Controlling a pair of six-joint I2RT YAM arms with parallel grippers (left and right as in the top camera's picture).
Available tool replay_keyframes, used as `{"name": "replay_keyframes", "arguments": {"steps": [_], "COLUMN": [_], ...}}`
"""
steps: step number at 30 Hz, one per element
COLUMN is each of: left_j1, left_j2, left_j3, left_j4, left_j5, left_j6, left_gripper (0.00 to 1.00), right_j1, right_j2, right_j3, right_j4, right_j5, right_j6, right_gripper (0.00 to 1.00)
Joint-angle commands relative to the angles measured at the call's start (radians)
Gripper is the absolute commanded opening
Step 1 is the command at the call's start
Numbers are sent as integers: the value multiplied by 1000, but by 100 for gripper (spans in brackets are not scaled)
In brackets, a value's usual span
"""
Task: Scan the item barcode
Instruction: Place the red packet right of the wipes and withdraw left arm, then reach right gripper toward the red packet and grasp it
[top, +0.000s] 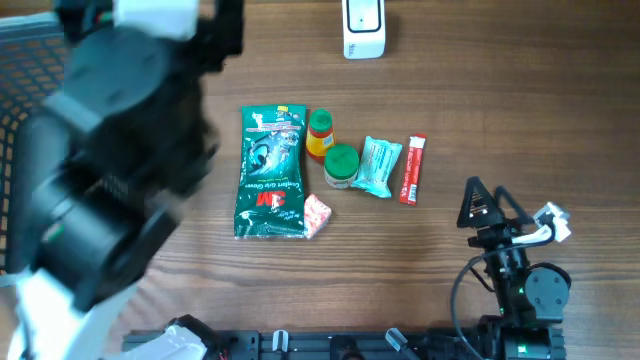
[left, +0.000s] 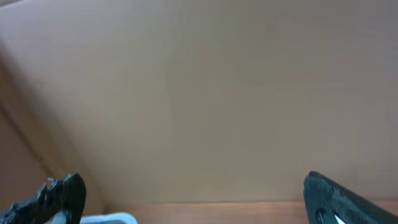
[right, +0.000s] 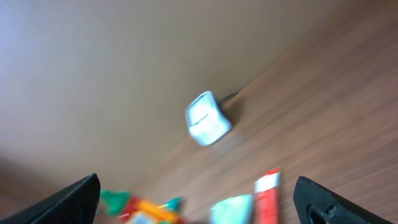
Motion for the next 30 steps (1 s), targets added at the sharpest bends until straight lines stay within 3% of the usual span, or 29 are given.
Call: {"name": "replay_keyframes", "arguments": {"steps": [1, 5, 11, 16, 21, 25, 30], "left_j1": [92, 225, 346, 355, 355, 355, 355], "left_j2": [-151, -323, -468, -531, -603, -663, -767], "left_j3": [-49, -166, -227, -230, -333, -471, -650], "left_j4": [-33, 1, 77, 27, 60, 152, 241], "left_j5": [323, 468, 481, 482, 482, 481, 481], "left_j6": [-20, -20, -20, -108, -231, -230, -229], "left_gripper": [100, 100, 100, 100, 100, 100, 100], "right_j1": [3, 3, 3, 3, 0, -16, -24], "right_j2": [-3, -3, -3, -2, 62, 189, 460], "right_j3": [-1, -1, -1, -1, 7, 56, 278], "right_j4": [13, 16, 12, 1, -12, -86, -269], "right_j5": [-227, -420, -502, -578, -554, -535, -439], "right_j6": [277, 351, 406, 227, 237, 156, -68], "right_gripper": [100, 100, 100, 100, 99, 100, 99]}}
